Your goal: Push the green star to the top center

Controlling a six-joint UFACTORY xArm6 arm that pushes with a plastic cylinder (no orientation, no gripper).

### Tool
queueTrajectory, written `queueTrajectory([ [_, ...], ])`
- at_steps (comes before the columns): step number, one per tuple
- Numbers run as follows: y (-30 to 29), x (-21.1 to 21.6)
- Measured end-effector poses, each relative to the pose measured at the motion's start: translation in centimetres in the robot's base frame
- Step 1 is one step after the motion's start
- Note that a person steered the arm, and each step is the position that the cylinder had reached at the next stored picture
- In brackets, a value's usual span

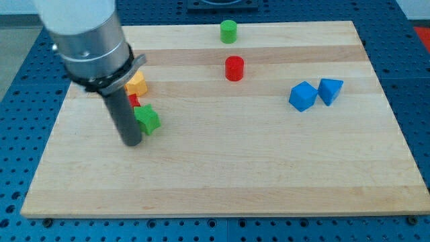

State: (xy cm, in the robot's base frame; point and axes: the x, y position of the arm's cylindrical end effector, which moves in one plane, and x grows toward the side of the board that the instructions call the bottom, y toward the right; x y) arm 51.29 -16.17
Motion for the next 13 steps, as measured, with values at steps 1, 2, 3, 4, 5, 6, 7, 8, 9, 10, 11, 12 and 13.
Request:
queueTrajectory([
  [1, -2.3, 1.3],
  [2, -2.3, -0.5],
  [3, -1.5, -3.2],
  [4, 0.6, -5.1],
  [5, 3.8, -5.0],
  [6, 3.7, -2.4],
  [7, 4.4, -0.3],
  [8, 5.0, -1.4],
  [9, 5.6, -3.2],
  [10, 7.1, -3.4],
  [11, 8.2, -3.4],
  [12, 8.2, -3.8],
  [13, 8.2, -4.8],
])
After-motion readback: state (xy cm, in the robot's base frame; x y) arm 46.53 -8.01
